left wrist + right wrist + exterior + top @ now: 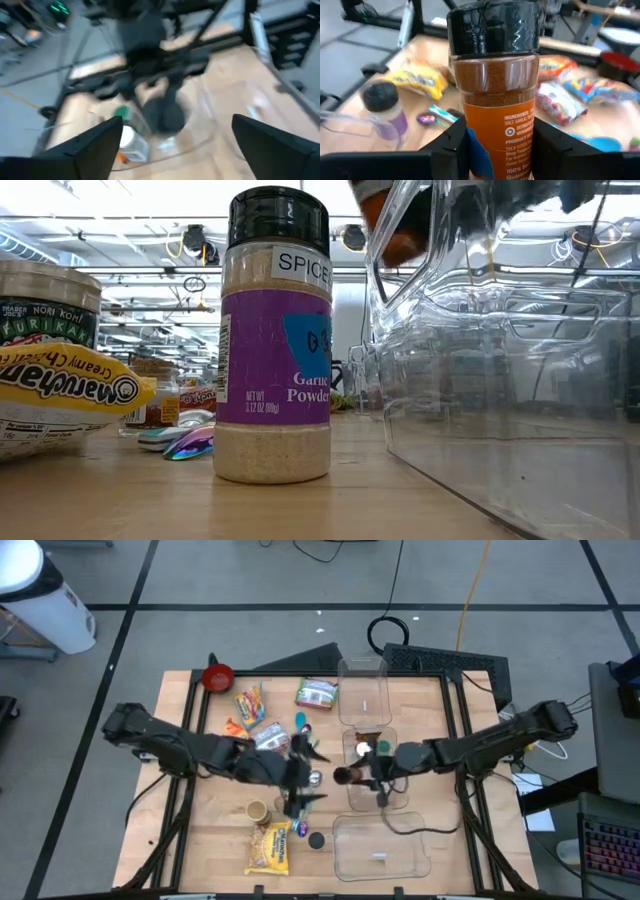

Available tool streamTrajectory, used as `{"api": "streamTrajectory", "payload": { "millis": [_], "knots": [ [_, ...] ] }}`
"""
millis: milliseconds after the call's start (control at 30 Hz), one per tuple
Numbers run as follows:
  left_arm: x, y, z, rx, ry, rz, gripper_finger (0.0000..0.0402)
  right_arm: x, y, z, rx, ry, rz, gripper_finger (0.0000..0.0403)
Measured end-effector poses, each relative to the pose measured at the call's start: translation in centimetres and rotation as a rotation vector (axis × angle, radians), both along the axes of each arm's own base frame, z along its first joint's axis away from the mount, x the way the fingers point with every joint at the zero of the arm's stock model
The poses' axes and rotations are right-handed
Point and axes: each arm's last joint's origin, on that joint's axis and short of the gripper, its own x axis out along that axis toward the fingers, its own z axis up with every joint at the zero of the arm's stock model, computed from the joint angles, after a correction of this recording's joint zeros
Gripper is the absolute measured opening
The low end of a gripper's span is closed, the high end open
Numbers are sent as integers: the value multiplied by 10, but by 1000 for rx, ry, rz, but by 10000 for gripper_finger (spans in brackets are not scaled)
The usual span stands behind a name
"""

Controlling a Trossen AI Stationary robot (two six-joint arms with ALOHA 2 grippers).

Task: Pick & Place Food Item
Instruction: Put the orange seasoning bottle into the middle transparent bin

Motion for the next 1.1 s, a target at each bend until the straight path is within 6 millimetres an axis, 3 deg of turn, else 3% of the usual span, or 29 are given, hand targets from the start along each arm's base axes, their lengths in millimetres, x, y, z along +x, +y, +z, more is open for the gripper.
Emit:
{"api": "streamTrajectory", "payload": {
  "millis": [67, 233, 367, 467, 733, 867, 1100],
  "knots": [
    [-11, 7, -4, -4, -71, 12, 376, -9, 3, 10, 25, -36, 18, 129],
    [-35, 26, -15, -72, -282, 47, 328, -27, 6, 11, 51, -99, 70, 129],
    [-42, 34, -40, -86, -394, 14, 302, -39, 8, 21, 116, -242, 208, 129],
    [-42, 37, -45, -125, -511, -10, 291, -45, 8, 19, 136, -291, 285, 129],
    [-24, 42, -65, -230, -517, 38, 282, -50, 7, 20, 175, -365, 335, 129],
    [-8, 43, -79, -242, -510, 46, 282, -51, 8, 21, 177, -375, 339, 129],
    [25, 35, -86, -246, -497, -8, 282, -51, 7, 21, 170, -377, 333, 129]
  ]
}}
